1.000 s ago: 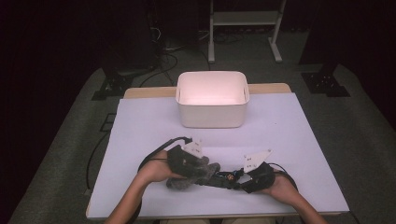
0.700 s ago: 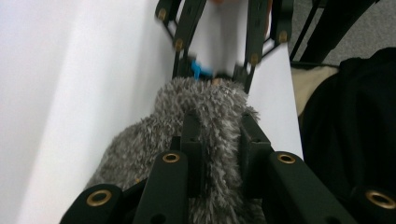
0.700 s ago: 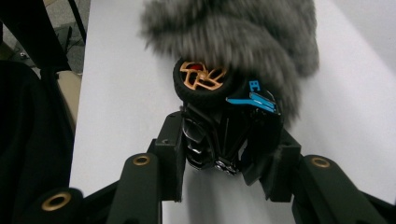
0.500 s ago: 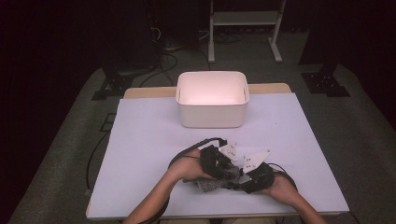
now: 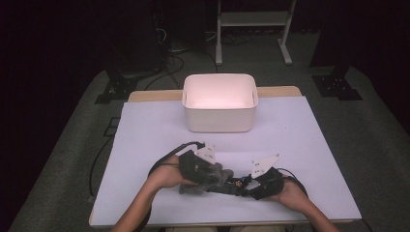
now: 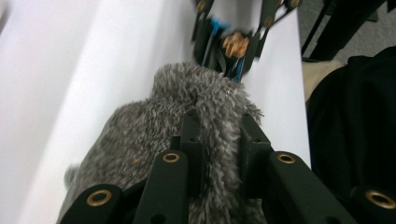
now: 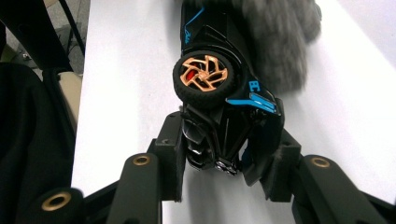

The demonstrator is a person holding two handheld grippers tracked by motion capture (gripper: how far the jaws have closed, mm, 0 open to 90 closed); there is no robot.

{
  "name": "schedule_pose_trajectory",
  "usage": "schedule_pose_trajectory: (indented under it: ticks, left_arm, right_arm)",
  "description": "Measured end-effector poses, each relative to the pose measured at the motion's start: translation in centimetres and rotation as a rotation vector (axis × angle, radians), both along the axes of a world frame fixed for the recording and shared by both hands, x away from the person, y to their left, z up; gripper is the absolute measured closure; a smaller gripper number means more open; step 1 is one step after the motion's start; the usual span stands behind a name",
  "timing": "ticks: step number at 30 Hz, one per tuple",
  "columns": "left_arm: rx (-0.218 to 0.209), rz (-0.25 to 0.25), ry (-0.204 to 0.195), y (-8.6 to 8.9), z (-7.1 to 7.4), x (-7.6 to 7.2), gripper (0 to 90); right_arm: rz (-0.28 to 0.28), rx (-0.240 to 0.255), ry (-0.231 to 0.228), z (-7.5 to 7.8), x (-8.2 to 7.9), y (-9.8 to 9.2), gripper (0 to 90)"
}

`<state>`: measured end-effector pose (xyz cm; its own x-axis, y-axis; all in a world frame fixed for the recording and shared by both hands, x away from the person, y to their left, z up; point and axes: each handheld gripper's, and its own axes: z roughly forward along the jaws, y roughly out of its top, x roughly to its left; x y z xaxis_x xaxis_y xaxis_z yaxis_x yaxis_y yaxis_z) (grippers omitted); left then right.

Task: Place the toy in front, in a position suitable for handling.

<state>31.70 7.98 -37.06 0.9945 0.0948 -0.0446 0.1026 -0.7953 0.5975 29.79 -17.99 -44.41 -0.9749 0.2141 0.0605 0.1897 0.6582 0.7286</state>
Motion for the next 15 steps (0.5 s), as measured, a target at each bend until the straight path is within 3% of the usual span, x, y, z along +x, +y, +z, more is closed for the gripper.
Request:
schedule_pose_trajectory:
  ticks: [5, 8, 11, 15]
  left_arm:
    - [-0.018, 0.048, 0.007, 2.6, -0.2, -0.1, 76.1]
    - [-0.025, 0.067, 0.013, 3.5, -0.3, 0.0, 76.1]
    - [-0.032, 0.064, 0.014, 3.4, -0.5, 0.1, 76.1]
    - [-0.053, 0.053, 0.02, 2.9, -0.7, 0.2, 76.0]
  right_arm:
    - [-0.001, -0.011, 0.015, 0.2, 0.1, 0.1, 56.2]
    - [-0.005, -0.046, 0.017, 0.7, 0.3, 0.4, 47.2]
    - [0.001, -0.035, 0.03, 1.7, 0.7, 0.9, 45.7]
    - [0.04, -0.078, 0.024, 2.6, 0.9, 2.8, 45.8]
